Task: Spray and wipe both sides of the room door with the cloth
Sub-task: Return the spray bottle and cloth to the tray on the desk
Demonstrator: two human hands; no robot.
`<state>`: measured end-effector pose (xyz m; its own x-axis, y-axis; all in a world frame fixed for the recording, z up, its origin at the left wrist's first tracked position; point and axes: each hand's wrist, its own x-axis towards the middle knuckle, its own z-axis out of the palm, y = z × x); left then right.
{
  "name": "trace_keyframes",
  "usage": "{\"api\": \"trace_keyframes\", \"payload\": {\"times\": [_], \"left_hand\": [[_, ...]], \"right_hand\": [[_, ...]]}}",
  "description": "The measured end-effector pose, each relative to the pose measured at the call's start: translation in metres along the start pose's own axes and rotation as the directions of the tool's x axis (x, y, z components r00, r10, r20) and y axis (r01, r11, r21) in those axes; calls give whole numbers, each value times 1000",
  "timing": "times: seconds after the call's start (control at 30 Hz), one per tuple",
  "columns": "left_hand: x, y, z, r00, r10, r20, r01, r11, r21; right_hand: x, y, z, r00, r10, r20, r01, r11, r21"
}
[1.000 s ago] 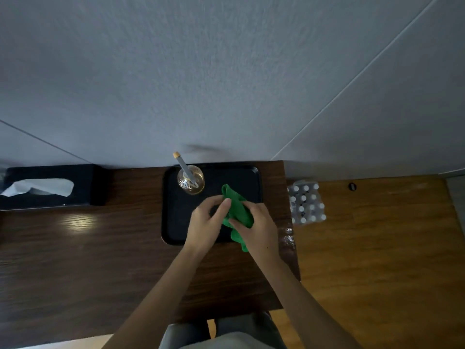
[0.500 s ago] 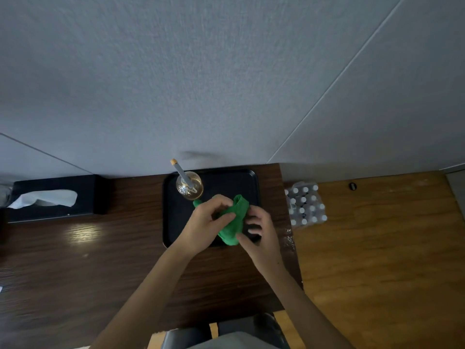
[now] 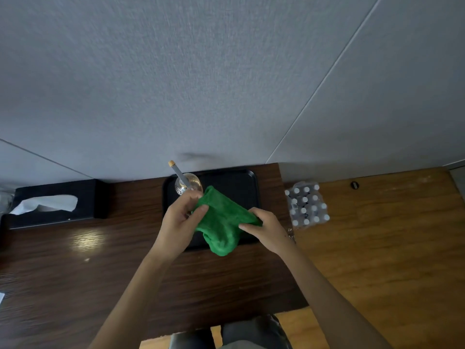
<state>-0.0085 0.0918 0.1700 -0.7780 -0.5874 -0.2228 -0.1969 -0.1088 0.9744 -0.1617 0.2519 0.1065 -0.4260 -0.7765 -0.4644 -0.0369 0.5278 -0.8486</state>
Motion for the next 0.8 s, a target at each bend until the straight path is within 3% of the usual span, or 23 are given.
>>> {"api": "trace_keyframes", "payload": {"times": [0.13,0.27,0.53,0.67,0.8], "left_hand": [[-4,-38,5,975,-115,-189,99,991,-94],[1,-87,13,945,-182,-272,180,983,-33],[56,-165,34,877,-218,-428,384,854,352],[100,-184,40,846,-234,-479,445,805,393],[124,-191,46,864,-217,-455,445,751,488]], "right_hand": [[3,20,-3,997,75,-33,-72,994,82],[17,48,-4,994,74,-84,-75,997,-11],[95,80,-20,972,17,-234,-64,979,-193],[149,88,-20,955,-30,-296,-64,950,-305],[183,93,-16,943,-43,-329,-89,922,-376]]}}
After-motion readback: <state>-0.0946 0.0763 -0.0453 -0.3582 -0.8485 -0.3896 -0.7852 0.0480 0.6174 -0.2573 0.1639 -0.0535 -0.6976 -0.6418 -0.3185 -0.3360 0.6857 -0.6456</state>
